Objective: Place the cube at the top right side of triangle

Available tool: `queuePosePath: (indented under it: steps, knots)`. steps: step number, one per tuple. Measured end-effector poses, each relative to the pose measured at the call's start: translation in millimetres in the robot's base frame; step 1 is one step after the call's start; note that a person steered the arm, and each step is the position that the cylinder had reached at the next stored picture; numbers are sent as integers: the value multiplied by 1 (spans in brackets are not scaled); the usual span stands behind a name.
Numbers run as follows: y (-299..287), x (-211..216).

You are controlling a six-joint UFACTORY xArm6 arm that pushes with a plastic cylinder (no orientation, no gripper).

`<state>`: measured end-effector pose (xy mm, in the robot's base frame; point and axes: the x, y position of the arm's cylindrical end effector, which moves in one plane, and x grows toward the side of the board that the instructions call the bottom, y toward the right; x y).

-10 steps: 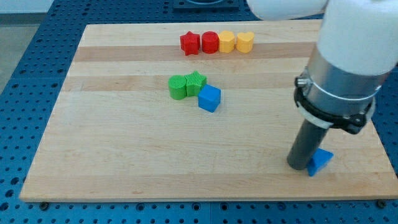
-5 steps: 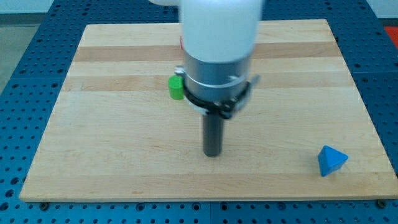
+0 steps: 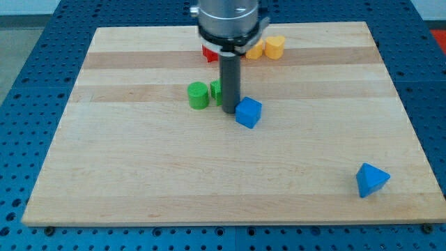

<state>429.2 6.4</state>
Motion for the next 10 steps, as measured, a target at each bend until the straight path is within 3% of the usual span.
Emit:
queuePosePath:
  steps: [3, 8, 10]
  knots:
    - [80, 64]
    - [178, 72]
    - [186, 72]
